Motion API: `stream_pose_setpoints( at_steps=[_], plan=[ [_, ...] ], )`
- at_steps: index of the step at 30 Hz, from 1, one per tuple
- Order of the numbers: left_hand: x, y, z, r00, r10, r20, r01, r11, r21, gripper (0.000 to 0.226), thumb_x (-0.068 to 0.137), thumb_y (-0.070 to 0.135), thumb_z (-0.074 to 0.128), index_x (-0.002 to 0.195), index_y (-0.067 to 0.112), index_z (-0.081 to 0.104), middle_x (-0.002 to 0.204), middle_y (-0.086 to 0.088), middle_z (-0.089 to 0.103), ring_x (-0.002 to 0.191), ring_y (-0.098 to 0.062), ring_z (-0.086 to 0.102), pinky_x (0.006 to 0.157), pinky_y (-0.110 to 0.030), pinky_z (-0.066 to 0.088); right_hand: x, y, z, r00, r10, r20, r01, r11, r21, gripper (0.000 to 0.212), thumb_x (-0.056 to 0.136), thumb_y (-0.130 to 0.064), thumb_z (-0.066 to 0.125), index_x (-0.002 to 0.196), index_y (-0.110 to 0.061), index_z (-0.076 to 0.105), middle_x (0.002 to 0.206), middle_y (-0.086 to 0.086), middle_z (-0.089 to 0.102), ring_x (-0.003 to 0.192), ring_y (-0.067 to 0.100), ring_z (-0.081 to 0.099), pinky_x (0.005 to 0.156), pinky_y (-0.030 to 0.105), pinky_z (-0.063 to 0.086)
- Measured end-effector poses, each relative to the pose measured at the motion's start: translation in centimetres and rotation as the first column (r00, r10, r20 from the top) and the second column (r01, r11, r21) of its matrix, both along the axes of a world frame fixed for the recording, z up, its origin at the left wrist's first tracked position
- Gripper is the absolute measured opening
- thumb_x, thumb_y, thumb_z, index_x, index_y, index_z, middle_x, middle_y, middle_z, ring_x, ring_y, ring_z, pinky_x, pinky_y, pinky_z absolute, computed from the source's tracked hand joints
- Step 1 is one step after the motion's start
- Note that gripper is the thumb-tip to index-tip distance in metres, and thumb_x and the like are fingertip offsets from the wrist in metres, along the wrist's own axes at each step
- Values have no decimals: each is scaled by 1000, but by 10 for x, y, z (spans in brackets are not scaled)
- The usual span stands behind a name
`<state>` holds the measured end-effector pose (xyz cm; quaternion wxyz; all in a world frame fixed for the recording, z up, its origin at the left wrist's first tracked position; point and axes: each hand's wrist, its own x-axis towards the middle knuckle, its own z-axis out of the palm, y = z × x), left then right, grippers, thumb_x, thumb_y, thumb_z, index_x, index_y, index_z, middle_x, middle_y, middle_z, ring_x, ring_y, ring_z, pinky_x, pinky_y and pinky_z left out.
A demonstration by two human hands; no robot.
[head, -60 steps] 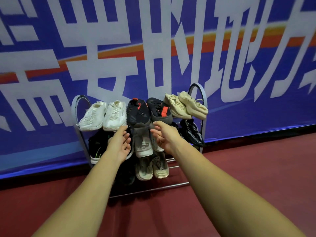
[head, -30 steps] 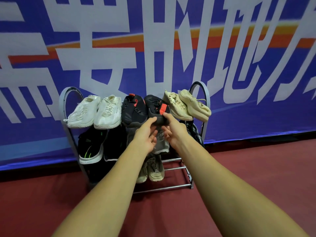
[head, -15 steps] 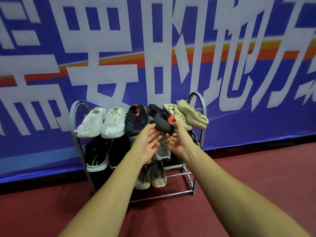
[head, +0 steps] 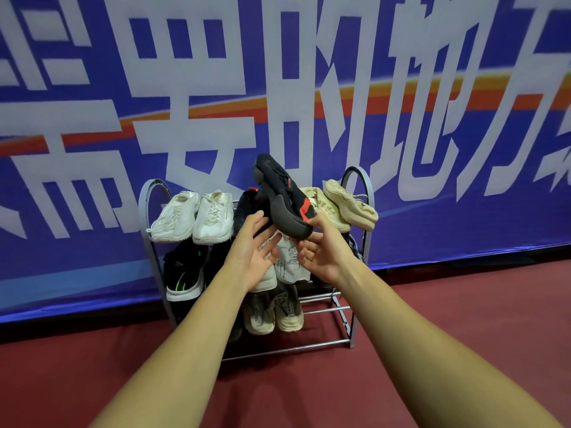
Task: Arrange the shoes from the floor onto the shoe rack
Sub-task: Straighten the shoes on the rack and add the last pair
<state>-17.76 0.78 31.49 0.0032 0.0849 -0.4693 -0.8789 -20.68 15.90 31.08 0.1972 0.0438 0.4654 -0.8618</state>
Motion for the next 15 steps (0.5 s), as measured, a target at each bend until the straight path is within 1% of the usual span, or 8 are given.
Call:
stream_pose_setpoints(
  at_steps=[2,4,7,10,13,14,15],
  plan=[
    [2,-5,4,999,18,-31,-18,1000,11,46,90,45,62,129,21,59,118,-1,71,110,-18,65,67,-25,45,3,3,-2,1000,-9,-11,10,1000,19,26,71,-27,64,87,-6,60,69,5,57,52,12,49,53,20,40],
    [5,-9,8,998,25,-57,-24,1000,14,44,91,44,60,129,21,58,119,-1,71,109,-16,66,65,-23,43,5,4,-3,999,-28,-19,29,999,31,22,65,-27,63,78,-10,57,67,3,50,51,13,45,50,20,37],
    [5,-13,12,997,42,-69,-40,999,21,44,91,45,61,129,21,60,122,-3,70,105,-16,65,62,-22,40,9,7,-1,998,-44,-38,46,998,48,17,67,-28,62,70,-12,55,63,1,42,49,12,39,50,21,34],
    [3,-20,11,997,70,-17,-70,997,22,51,85,51,66,127,23,61,115,-7,71,101,-17,66,61,-24,39,12,9,2,997,-65,-44,67,995,67,19,70,-31,63,64,-14,57,61,0,41,49,12,37,52,22,33],
    [4,-30,6,989,128,74,-131,991,40,59,79,60,66,122,20,62,111,-7,72,105,-18,65,69,-27,41,11,12,3,993,-113,-41,116,991,72,20,71,-33,64,66,-14,58,62,-1,44,49,11,36,51,21,32],
    [5,-34,6,982,164,90,-170,983,65,59,78,60,66,120,18,63,108,-6,72,102,-18,65,69,-26,41,10,13,2,991,-132,-39,134,988,73,22,72,-35,64,68,-14,59,63,-1,47,49,10,36,49,20,32],
    [5,-37,5,974,205,97,-214,973,89,58,78,58,66,119,18,64,105,-5,72,95,-17,65,66,-25,41,9,15,1,988,-152,-34,154,985,73,24,73,-38,65,70,-15,60,64,-1,48,49,10,37,46,19,31]
  ],
)
